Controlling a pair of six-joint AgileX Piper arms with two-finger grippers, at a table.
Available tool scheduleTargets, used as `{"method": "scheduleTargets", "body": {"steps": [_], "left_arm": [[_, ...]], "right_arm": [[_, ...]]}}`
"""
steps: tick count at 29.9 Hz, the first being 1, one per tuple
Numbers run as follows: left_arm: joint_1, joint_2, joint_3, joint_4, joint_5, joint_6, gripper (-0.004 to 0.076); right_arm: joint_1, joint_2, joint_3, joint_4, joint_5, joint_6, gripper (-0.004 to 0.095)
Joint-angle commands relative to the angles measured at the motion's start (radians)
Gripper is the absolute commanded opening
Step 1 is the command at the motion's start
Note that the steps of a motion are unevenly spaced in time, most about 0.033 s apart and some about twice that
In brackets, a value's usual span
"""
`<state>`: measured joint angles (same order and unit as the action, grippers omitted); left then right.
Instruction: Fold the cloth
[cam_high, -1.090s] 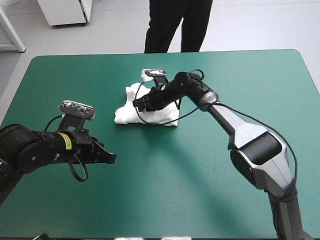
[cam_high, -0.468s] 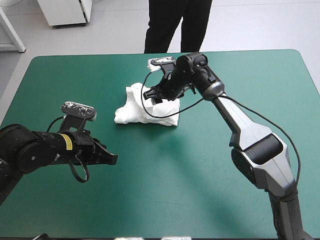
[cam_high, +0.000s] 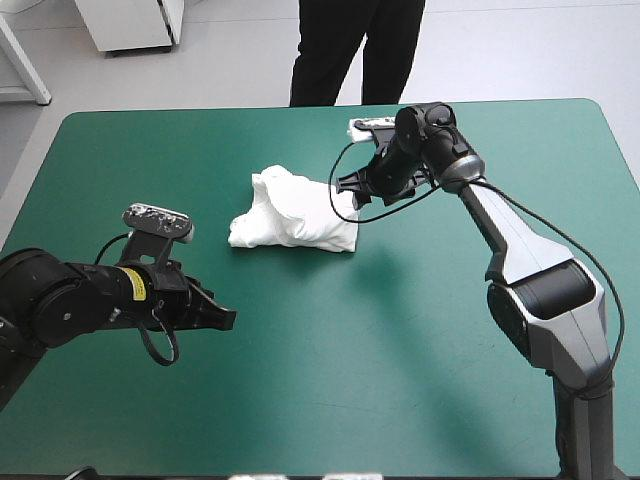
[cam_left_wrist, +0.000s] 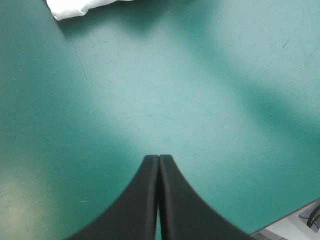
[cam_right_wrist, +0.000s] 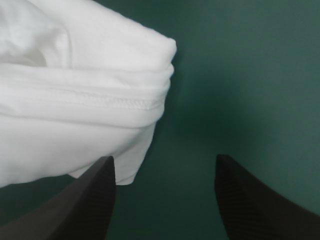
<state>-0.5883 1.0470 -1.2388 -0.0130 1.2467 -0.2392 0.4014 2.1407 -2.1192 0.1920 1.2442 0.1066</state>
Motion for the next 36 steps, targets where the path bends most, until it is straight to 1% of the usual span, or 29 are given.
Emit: {"method": "scheduleTargets", "body": {"steps": [1,5,12,18,22,25,28,31,36], "left_arm": [[-0.006,-0.016,-0.024,-0.010,0.004,-0.009,-0.0010],[-0.006,-0.016,-0.024,-0.010,-0.009,-0.009,-0.0010],[-0.006,-0.016,-0.024,-0.014,-0.009,-0.009,-0.0010],[-0.006,-0.016,-0.024,-0.012,-0.011,-0.009,-0.0010],[-0.006,-0.016,-0.024,-0.006,-0.011,-0.009,-0.0010],[-0.006,-0.016,-0.024,-0.004,-0.013,-0.009,-0.0010],[-0.006,-0.016,-0.024,-0.002,-0.013,-0.009,-0.0010],[-0.006,-0.016,-0.024,-0.002,-0.015,-0.009,-0.0010],[-0.006,-0.016,-0.024,-0.011,-0.012,-0.020,-0.0010]], "right_arm": [[-0.012,-0.066,0.034,0.072,-0.061,-0.044,0.0549],[-0.012,-0.053,0.059,0.132,-0.104,-0.068,0.0549],[-0.006,-0.014,0.061,0.139,-0.129,-0.070,0.0549],[-0.006,0.038,0.066,0.213,-0.142,-0.090,0.0475],[-0.006,0.065,0.070,0.256,-0.148,-0.113,0.0402],[-0.004,0.076,0.070,0.257,-0.151,-0.113,0.0311],[0.000,0.080,0.070,0.233,-0.151,-0.113,0.0187],[0.000,0.084,0.070,0.173,-0.131,-0.107,-0.0016],[-0.007,0.084,0.070,0.079,-0.106,-0.085,-0.0018]]}}
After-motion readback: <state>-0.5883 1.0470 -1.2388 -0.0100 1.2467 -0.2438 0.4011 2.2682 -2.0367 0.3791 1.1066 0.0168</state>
